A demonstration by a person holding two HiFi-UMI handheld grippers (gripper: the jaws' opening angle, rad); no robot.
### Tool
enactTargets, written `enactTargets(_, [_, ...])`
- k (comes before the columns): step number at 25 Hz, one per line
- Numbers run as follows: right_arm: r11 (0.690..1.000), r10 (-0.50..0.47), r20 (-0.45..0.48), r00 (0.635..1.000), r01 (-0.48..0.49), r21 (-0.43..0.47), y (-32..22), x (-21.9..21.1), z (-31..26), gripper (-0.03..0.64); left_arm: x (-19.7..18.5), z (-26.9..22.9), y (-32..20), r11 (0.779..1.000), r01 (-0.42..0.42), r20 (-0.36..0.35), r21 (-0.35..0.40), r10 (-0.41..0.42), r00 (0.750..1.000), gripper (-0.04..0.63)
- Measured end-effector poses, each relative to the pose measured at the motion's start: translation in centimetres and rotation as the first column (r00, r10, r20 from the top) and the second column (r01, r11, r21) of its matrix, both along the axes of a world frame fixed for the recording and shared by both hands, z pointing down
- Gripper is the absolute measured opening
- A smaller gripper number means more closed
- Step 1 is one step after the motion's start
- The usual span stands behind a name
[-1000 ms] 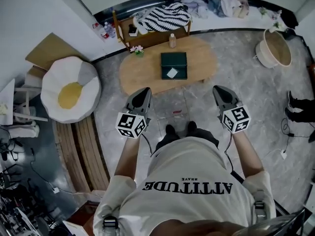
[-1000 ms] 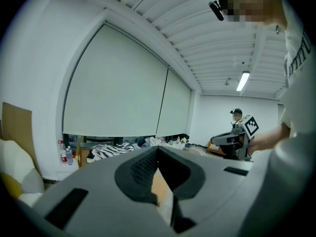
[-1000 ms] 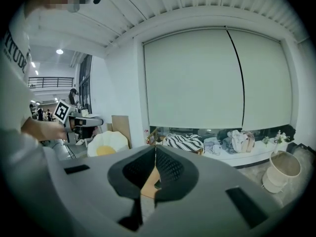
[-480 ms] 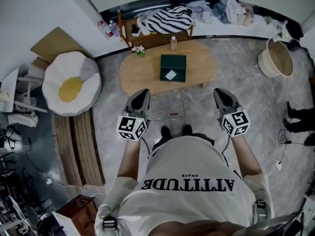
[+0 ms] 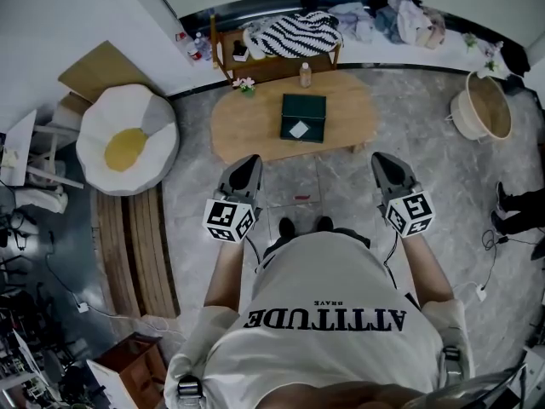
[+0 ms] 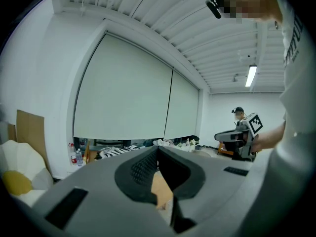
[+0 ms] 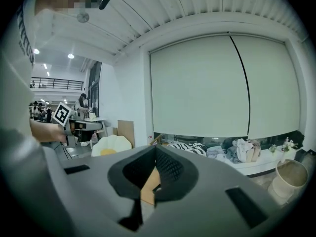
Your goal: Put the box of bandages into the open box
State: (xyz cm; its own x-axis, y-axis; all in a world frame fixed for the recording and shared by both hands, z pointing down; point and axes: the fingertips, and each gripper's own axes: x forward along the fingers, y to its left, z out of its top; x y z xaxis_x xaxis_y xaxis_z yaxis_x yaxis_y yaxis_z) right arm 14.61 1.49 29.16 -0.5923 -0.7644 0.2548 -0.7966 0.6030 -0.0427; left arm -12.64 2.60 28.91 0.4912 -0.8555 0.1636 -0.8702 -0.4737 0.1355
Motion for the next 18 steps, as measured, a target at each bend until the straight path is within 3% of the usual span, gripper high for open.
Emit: enactTargets(18, [1.0, 0.002, 0.023, 1.0, -0.002, -0.001, -0.3, -0.5, -0.6, 0.02, -0.8, -0.3, -0.2, 1.0, 0.007, 0.004, 0.004, -0.007, 1.0, 0.021])
